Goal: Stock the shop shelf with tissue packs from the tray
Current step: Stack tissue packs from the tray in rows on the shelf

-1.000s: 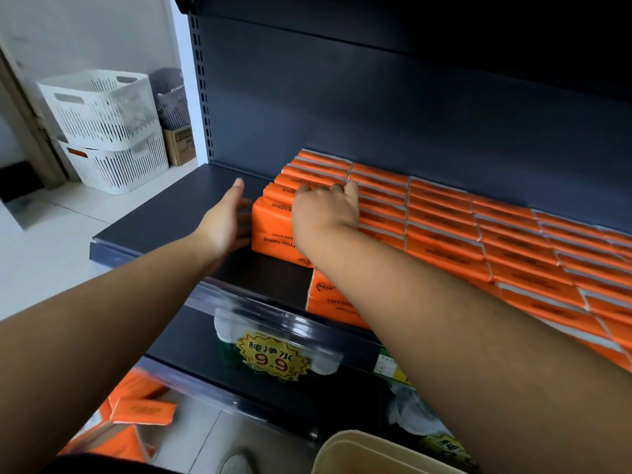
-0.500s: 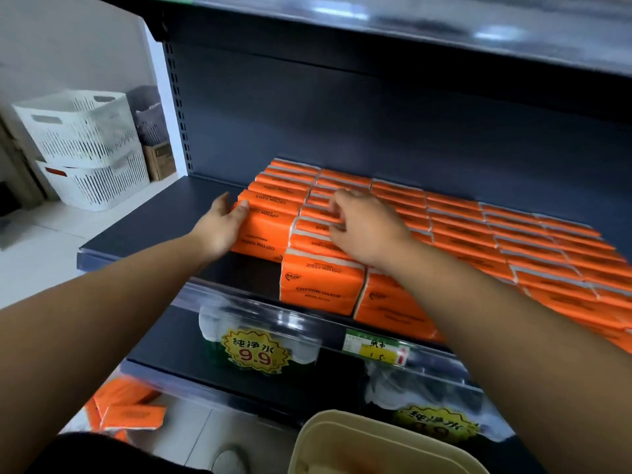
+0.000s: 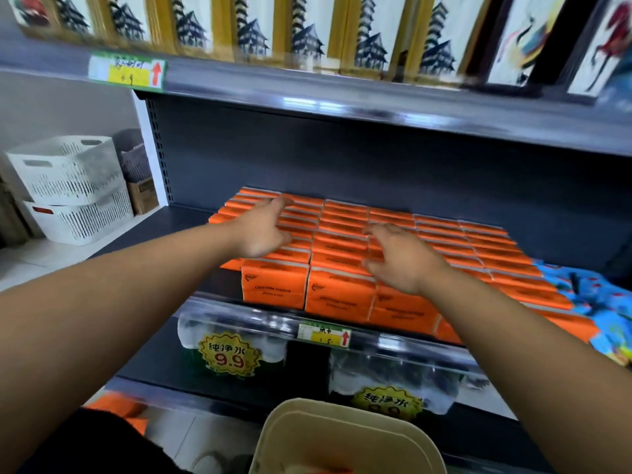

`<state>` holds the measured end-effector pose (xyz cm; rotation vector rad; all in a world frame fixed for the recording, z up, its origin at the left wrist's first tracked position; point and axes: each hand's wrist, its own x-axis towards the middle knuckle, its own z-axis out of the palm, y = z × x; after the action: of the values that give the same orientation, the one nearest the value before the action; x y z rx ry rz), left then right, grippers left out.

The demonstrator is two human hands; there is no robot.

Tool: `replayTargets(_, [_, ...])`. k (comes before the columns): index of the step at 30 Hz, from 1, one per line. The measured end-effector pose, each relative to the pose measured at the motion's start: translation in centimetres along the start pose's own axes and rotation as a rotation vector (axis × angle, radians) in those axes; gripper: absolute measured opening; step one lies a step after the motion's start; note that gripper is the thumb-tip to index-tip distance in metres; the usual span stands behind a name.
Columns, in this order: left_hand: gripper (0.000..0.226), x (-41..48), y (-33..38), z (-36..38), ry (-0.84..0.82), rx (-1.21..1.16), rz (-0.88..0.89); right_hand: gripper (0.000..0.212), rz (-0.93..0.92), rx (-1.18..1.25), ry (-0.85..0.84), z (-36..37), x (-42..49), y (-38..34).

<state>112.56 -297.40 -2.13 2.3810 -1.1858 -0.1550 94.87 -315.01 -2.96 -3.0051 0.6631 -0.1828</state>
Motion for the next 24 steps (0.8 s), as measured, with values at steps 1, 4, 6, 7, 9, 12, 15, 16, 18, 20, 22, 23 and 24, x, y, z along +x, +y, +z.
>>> replayTargets(1, [0.073,-0.3,1.0,0.3,-0.011,0.015,0.027,0.069,0.006,-0.001,0.010,-0.2,-0.9,0.6])
replayTargets(4, [0.076,-1.2,3.5,1.6,-0.033,0.063,0.098,0.072,0.017,0.002,0.026,-0.9,-3.5,2.0])
replayTargets(6, [0.078,-2.1,5.1,2.8,-0.056,0.078,0.142,0.073,0.018,-0.003,0.039,-1.0,-5.3,2.7])
replayTargets(7, [0.078,-2.5,5.7,3.4,-0.070,0.071,0.160,0.073,0.013,-0.003,0.046,-1.0,-6.0,2.9])
replayTargets(9, [0.077,-3.4,6.6,4.5,-0.069,0.061,0.208,0.072,0.008,0.006,0.041,-0.7,-7.1,2.9])
replayTargets(12, [0.077,-5.3,7.9,7.3,-0.066,0.045,0.286,0.070,0.009,0.003,0.006,0.4,-9.5,3.4])
replayTargets(15, [0.076,-7.4,8.2,10.7,-0.084,0.112,0.289,0.073,0.009,-0.008,-0.027,2.1,-11.6,3.8])
replayTargets(16, [0.076,-8.2,8.0,11.9,-0.083,0.161,0.289,0.074,0.004,-0.022,-0.040,2.7,-12.2,3.9])
replayTargets(18, [0.079,-9.8,7.6,13.9,-0.055,0.256,0.317,0.075,-0.015,-0.050,-0.045,4.1,-13.3,4.0])
replayTargets(20, [0.078,-11.0,7.1,15.7,-0.022,0.320,0.356,0.074,-0.031,-0.063,-0.041,5.6,-14.4,4.1])
replayTargets(22, [0.076,-12.0,6.4,17.4,-0.024,0.351,0.372,0.072,-0.039,-0.080,-0.043,7.3,-15.4,4.2])
replayTargets(23, [0.076,-12.4,6.0,18.1,-0.045,0.360,0.370,0.071,-0.049,-0.090,-0.040,8.2,-15.8,4.3])
replayTargets(24, [0.076,-12.8,5.5,19.0,-0.078,0.364,0.361,0.071,-0.059,-0.096,-0.044,9.1,-16.3,4.3])
